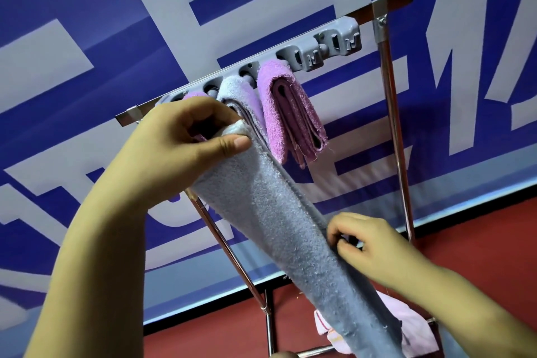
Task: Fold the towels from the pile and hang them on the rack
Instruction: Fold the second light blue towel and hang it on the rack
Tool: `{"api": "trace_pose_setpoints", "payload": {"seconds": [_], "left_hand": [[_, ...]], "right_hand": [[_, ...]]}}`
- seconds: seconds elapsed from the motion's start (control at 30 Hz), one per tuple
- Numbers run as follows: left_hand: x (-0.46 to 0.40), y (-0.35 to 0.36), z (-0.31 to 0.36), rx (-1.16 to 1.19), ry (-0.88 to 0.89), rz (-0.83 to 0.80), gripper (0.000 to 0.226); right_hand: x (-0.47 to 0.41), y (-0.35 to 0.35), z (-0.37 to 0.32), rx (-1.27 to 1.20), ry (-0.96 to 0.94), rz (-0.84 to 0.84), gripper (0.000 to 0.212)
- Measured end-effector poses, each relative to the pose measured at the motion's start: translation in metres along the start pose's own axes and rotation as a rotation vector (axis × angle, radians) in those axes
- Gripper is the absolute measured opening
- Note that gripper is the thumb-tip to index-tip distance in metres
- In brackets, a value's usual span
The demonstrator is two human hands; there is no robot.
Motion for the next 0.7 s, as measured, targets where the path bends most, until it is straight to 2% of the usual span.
{"api": "trace_pose_setpoints", "payload": {"seconds": [0.07, 0.2, 0.3, 0.4, 0.57, 0.7], "left_hand": [[0.001, -0.001, 0.0, 0.004, 0.0, 0.01, 0.02], [0.001, -0.002, 0.0, -0.001, -0.001, 0.02, 0.019], [0.001, -0.004, 0.001, 0.011, 0.0, 0.037, 0.02], [0.0, -0.005, 0.0, 0.023, 0.0, 0.03, 0.023], [-0.001, -0.004, -0.008, 0.007, -0.002, 0.039, 0.02], [-0.001, -0.007, -0.012, -0.014, 0.004, 0.075, 0.017]], "right_hand": [[0.002, 0.006, 0.007, -0.006, 0.013, -0.026, 0.02], [0.005, 0.006, 0.013, -0.135, 0.062, 0.058, 0.018], [0.007, 0.009, 0.005, -0.241, 0.016, 0.053, 0.009], [0.007, 0.01, 0.0, -0.209, -0.014, 0.059, 0.006], [0.008, 0.005, 0.007, -0.23, 0.047, 0.148, 0.009], [0.011, 0.001, 0.015, -0.302, 0.112, 0.204, 0.022]]}}
Point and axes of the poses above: each hand's wrist, its own x-axis away from the middle knuckle, its own y-axis out of the palm, z = x × y, the point moved 9 cm from there along -x, towards the middle knuckle, and after that the axes turned 11 degrees about -y, right-handed, at the moved point
